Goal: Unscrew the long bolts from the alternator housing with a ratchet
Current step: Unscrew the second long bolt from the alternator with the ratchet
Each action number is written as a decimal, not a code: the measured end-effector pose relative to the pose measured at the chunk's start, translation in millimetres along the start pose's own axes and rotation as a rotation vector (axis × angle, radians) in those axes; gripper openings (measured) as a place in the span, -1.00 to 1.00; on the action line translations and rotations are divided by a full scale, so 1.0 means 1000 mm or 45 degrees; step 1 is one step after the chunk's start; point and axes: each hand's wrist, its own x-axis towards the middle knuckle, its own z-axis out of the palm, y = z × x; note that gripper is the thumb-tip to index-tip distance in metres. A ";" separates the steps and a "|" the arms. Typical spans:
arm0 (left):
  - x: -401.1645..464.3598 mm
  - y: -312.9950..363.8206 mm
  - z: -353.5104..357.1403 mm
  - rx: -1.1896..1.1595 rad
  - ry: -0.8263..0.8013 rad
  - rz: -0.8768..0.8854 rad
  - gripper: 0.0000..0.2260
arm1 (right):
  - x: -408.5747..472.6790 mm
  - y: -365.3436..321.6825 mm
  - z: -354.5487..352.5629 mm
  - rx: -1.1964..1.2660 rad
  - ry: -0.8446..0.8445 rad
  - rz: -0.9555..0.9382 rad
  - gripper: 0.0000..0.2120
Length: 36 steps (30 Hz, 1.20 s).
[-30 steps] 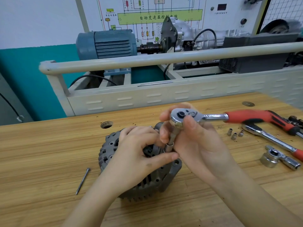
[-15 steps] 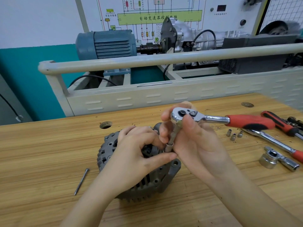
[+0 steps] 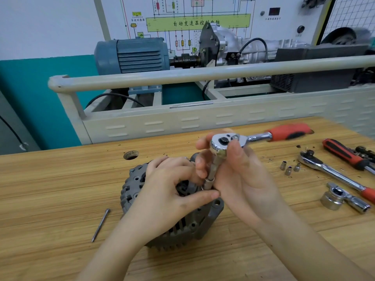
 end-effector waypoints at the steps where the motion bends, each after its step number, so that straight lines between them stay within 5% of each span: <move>1: 0.000 0.000 0.000 -0.007 -0.001 -0.003 -0.77 | 0.000 0.000 0.000 0.001 0.004 -0.014 -0.70; 10: -0.001 -0.004 -0.004 -0.070 -0.079 0.041 -0.57 | 0.001 -0.001 0.001 0.037 -0.044 0.058 -0.66; 23: 0.001 -0.001 -0.003 -0.095 -0.068 0.000 -0.76 | -0.001 -0.002 0.003 0.036 -0.008 -0.010 -0.74; 28: 0.001 -0.005 -0.004 -0.034 -0.103 0.042 -0.58 | 0.001 -0.001 0.002 0.089 0.015 0.051 -0.65; 36: 0.001 -0.003 -0.002 -0.025 -0.062 -0.013 -0.57 | -0.002 -0.003 0.003 0.037 -0.010 -0.019 -0.72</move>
